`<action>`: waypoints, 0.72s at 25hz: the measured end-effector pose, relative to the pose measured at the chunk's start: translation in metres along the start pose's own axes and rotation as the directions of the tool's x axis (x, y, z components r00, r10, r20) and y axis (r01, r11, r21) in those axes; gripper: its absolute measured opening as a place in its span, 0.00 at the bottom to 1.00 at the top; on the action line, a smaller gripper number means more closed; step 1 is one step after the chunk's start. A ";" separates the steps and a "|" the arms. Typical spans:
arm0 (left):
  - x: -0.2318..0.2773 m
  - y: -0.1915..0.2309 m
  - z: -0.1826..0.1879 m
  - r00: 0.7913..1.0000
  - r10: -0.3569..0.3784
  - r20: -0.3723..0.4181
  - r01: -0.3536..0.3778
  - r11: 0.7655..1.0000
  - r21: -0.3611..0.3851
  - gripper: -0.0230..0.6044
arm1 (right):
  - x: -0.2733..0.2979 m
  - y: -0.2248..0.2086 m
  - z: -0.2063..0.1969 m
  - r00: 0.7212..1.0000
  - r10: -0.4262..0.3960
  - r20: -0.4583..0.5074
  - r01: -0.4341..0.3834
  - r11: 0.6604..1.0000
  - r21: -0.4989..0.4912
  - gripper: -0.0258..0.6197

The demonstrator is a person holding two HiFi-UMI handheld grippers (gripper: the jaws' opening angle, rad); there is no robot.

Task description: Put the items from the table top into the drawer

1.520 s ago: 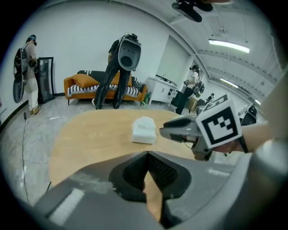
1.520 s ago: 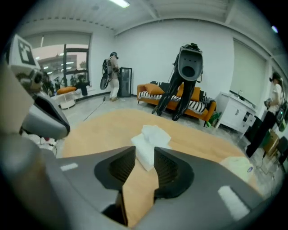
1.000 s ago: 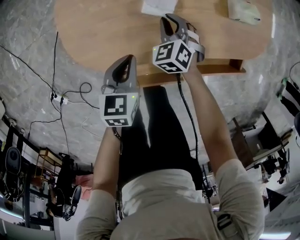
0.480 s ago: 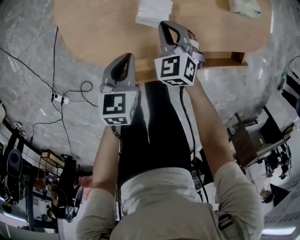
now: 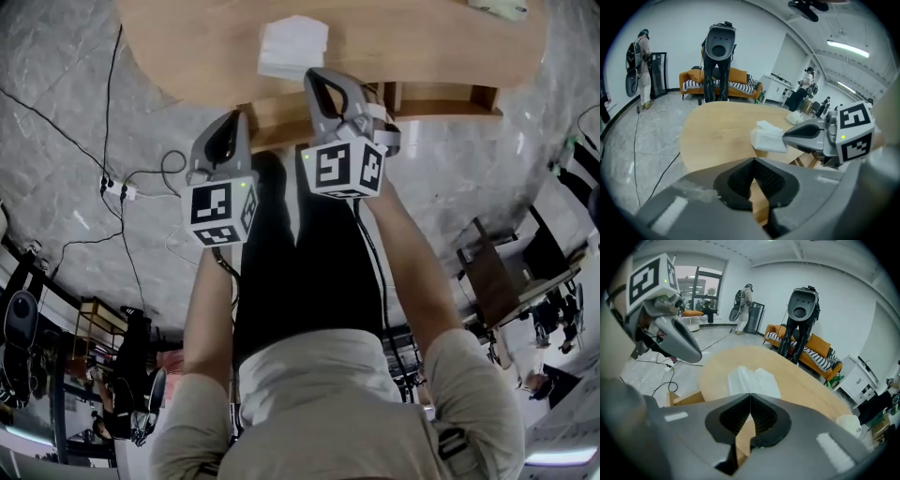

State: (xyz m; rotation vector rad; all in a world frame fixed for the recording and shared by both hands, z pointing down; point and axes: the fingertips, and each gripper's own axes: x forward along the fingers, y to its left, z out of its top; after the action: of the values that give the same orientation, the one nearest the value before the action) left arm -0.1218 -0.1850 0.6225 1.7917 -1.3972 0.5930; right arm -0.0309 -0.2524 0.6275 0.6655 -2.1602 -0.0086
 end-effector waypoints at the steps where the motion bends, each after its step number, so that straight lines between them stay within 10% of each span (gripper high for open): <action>1: -0.004 0.003 -0.006 1.000 0.004 -0.002 -0.004 1.000 -0.003 0.07 | -0.003 0.010 0.001 1.000 0.008 0.002 -0.008 1.000 -0.001 0.05; 18: -0.046 0.018 -0.076 0.999 0.018 -0.033 -0.019 1.000 -0.019 0.07 | -0.039 0.148 -0.041 0.987 0.146 -0.071 -0.157 0.968 -0.194 0.05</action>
State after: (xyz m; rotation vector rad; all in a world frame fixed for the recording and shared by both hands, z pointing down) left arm -0.1450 -0.0988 0.6377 1.7479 -1.3943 0.6143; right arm -0.0495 -0.0979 0.6592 0.3807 -2.1166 -0.1216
